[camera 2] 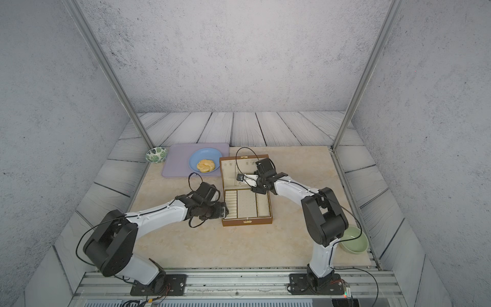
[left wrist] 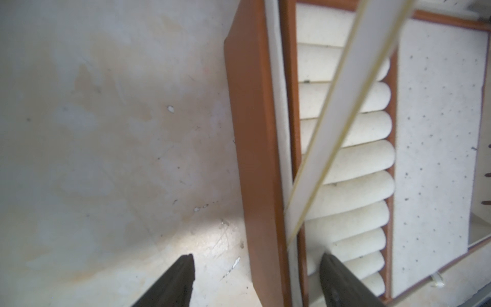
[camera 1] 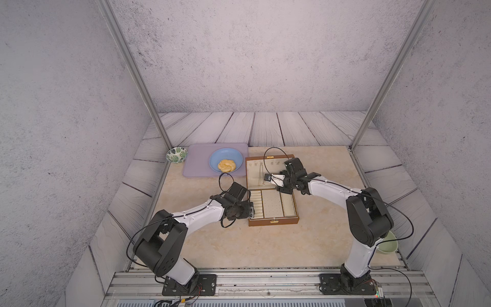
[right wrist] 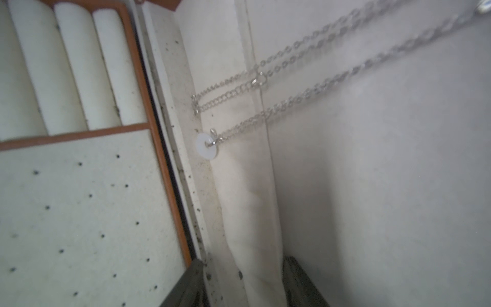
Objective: Put jewelry chain into jewelry box
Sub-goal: Open the storage slot of the jewelry box.
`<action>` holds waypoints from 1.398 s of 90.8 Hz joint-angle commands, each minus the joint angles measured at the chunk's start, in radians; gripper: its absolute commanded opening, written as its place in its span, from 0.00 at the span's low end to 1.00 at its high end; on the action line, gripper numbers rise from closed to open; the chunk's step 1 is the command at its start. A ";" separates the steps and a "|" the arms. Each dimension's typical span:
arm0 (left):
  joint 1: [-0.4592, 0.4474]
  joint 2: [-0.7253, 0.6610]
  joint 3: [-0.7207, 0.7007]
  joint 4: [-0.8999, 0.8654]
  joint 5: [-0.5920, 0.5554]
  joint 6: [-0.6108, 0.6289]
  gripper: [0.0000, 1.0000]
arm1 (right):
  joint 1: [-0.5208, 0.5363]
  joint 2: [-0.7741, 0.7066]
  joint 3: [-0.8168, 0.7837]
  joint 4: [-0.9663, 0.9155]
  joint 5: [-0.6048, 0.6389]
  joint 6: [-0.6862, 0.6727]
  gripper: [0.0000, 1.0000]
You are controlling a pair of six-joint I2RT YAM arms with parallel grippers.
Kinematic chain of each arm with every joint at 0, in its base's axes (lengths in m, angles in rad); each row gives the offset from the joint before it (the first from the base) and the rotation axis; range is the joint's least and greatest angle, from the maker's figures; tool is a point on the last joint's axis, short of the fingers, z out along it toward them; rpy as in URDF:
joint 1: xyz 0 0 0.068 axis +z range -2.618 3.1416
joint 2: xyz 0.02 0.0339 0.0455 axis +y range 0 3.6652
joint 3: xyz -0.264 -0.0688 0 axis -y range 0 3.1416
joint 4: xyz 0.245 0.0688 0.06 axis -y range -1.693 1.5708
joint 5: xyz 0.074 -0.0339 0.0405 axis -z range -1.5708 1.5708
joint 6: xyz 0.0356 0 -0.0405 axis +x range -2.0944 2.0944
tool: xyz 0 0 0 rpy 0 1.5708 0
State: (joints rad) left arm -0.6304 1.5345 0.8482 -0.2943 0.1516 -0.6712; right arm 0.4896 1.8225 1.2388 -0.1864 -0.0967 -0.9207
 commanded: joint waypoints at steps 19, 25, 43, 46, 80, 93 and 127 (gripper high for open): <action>0.005 0.034 -0.003 -0.093 -0.057 0.010 0.78 | -0.059 0.016 0.030 -0.050 0.009 -0.005 0.52; 0.005 0.037 -0.002 -0.094 -0.054 0.011 0.77 | -0.059 0.032 0.061 -0.084 -0.032 0.005 0.51; 0.004 0.037 0.002 -0.095 -0.054 0.013 0.77 | -0.040 0.066 0.097 -0.104 -0.102 0.010 0.50; 0.004 0.037 0.002 -0.095 -0.054 0.013 0.77 | -0.037 0.072 0.102 -0.107 -0.110 0.011 0.50; 0.004 0.036 0.000 -0.093 -0.050 0.014 0.76 | 0.004 0.112 0.139 -0.077 -0.118 0.015 0.50; 0.005 0.038 0.001 -0.093 -0.048 0.015 0.75 | 0.012 0.117 0.162 -0.066 -0.131 0.024 0.50; 0.004 0.042 0.005 -0.098 -0.047 0.016 0.74 | 0.034 0.154 0.198 -0.067 -0.152 0.033 0.50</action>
State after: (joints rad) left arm -0.6292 1.5455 0.8577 -0.2882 0.1268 -0.6739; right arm 0.5159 1.9404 1.4120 -0.2600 -0.2295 -0.8955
